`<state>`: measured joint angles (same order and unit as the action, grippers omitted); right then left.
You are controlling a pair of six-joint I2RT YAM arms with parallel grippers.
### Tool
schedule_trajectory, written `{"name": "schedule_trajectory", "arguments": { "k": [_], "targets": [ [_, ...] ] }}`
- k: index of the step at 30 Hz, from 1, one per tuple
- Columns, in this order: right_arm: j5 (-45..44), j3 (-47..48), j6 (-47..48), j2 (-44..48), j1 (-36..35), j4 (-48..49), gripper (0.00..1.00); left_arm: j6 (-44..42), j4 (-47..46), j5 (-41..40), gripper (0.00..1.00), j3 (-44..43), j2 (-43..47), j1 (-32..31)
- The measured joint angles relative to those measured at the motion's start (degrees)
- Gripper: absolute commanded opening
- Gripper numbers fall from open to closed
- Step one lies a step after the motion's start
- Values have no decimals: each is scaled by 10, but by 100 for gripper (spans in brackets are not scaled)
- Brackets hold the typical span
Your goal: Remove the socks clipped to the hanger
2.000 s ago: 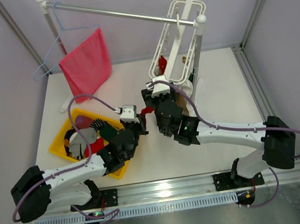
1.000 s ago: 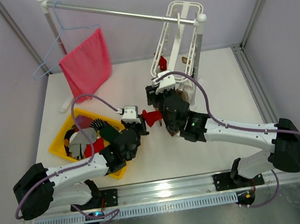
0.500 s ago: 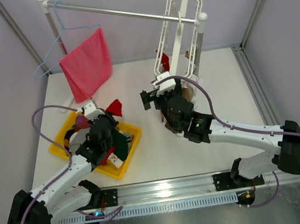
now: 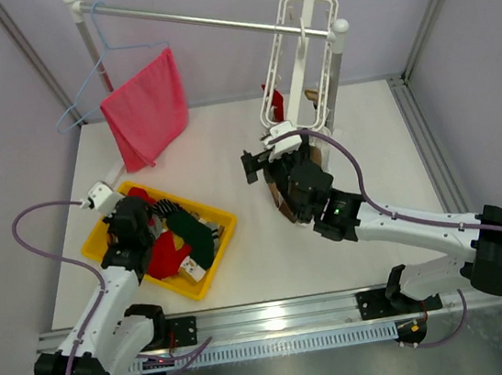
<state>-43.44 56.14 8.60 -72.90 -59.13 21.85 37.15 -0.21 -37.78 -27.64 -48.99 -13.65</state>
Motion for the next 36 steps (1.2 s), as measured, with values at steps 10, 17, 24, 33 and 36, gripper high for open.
{"name": "schedule_trajectory", "arguments": {
  "k": [10,17,24,33,36],
  "targets": [
    [9,-9,-10,13,16,3,100,15,5,59,8,7,-94,59],
    [14,-11,-17,13,22,3,100,27,-3,74,100,11,-96,59],
    [30,-14,-27,13,26,3,100,32,2,63,100,13,-82,59],
    [83,-16,-39,7,25,5,100,31,8,48,100,41,18,52],
    [102,-10,-40,-15,15,7,100,16,4,7,99,51,68,1]
  ]
}}
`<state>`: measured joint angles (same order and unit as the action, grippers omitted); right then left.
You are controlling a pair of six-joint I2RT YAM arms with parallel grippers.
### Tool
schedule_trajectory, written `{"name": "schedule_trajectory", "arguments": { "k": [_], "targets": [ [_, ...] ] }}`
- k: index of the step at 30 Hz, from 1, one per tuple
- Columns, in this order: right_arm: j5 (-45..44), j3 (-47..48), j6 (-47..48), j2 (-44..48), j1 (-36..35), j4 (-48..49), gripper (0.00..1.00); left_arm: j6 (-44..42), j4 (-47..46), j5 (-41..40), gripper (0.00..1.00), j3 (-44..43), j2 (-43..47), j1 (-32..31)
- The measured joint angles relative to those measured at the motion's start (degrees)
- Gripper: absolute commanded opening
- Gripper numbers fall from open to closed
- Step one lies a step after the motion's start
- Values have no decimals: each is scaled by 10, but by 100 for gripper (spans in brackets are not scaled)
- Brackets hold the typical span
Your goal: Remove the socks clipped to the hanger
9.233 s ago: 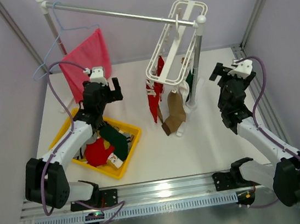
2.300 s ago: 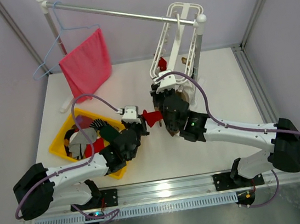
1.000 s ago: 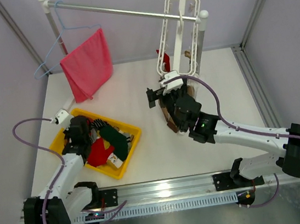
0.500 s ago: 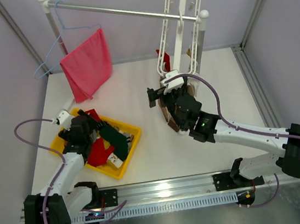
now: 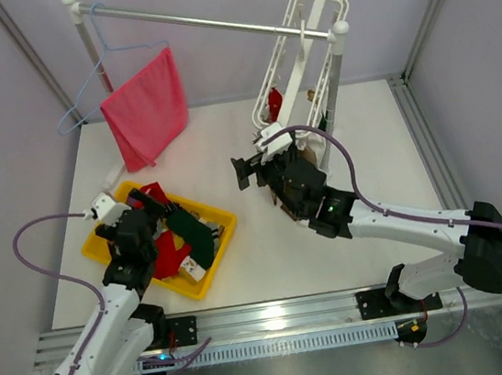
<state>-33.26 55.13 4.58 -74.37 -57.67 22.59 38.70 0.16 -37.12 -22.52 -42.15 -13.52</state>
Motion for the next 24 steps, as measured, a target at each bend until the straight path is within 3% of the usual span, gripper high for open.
{"name": "schedule_trajectory", "arguments": {
  "k": [6,14,24],
  "targets": [
    [77,10,-14,-32,-22,0,100,-65,-45,-62,100,1,9,-135],
    [200,-9,-12,26,-44,21,100,-155,-128,-89,100,-29,-136,-262],
    [274,-54,-8,212,-44,56,100,-197,-267,-9,100,-91,-257,-300]
  ]
}}
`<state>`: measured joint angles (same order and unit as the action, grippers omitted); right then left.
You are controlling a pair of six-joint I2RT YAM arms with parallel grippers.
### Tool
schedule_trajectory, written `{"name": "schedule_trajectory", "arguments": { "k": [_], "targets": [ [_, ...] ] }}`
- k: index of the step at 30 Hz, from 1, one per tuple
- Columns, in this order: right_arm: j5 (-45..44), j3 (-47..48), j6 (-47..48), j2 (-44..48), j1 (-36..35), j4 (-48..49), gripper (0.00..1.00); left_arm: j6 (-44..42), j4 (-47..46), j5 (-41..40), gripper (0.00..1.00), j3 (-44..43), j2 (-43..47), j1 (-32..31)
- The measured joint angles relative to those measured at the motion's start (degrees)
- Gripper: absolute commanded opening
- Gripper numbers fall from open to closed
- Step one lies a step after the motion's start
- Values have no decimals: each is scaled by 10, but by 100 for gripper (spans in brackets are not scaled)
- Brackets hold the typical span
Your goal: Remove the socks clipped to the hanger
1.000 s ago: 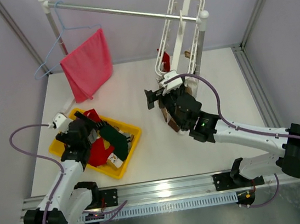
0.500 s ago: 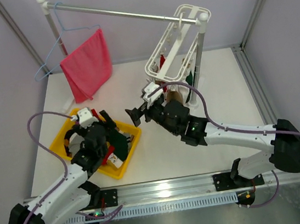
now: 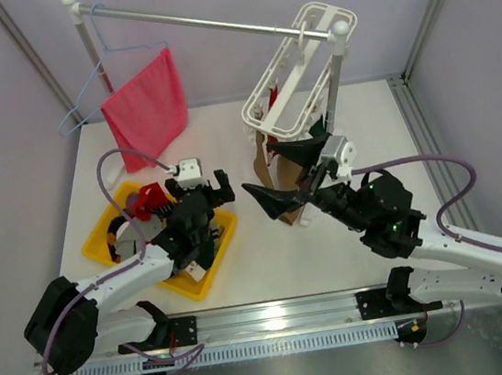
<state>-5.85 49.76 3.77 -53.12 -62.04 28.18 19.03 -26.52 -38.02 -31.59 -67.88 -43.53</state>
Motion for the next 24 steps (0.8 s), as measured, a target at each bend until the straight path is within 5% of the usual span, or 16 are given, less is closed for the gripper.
{"name": "schedule_trajectory", "arguments": {
  "k": [13,19,24],
  "targets": [
    [-294,-5,99,46,45,-28,100,-50,-161,139,99,-13,-75,-84],
    [-330,-23,74,120,169,-54,100,-59,-201,190,100,-40,-135,-84],
    [-346,-30,62,170,201,-56,100,-57,-217,226,100,-51,-174,-84]
  ]
}}
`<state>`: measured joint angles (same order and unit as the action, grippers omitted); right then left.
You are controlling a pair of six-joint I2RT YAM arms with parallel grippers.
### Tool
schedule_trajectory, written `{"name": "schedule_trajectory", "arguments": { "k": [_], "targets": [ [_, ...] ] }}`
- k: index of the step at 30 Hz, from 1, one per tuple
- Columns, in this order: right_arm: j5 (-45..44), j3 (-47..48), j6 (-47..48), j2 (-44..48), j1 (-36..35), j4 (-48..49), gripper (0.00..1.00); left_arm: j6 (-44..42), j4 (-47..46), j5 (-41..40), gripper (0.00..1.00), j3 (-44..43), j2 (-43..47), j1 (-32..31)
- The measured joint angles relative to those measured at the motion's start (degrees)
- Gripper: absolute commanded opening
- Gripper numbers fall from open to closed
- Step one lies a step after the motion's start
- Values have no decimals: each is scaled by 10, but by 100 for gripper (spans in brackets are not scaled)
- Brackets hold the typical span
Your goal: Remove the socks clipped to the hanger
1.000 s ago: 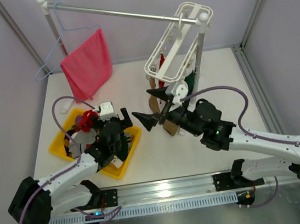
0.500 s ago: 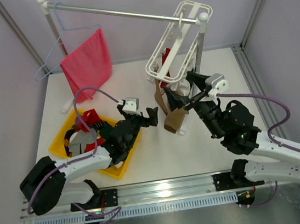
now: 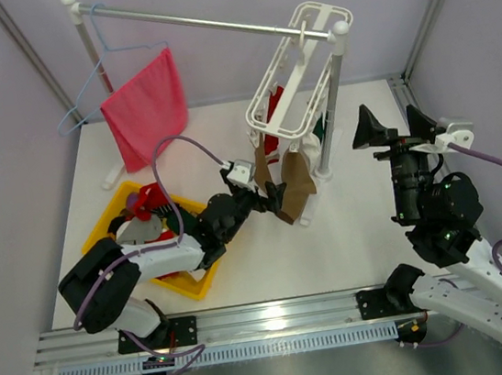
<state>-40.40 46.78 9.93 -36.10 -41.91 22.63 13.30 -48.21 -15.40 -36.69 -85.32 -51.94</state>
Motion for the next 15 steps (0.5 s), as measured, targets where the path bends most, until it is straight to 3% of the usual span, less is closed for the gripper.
{"name": "schedule_trajectory", "arguments": {
  "k": [15],
  "targets": [
    [-8,-21,-11,-22,35,-20,100,2,-25,56,99,-47,-71,0]
  ]
}}
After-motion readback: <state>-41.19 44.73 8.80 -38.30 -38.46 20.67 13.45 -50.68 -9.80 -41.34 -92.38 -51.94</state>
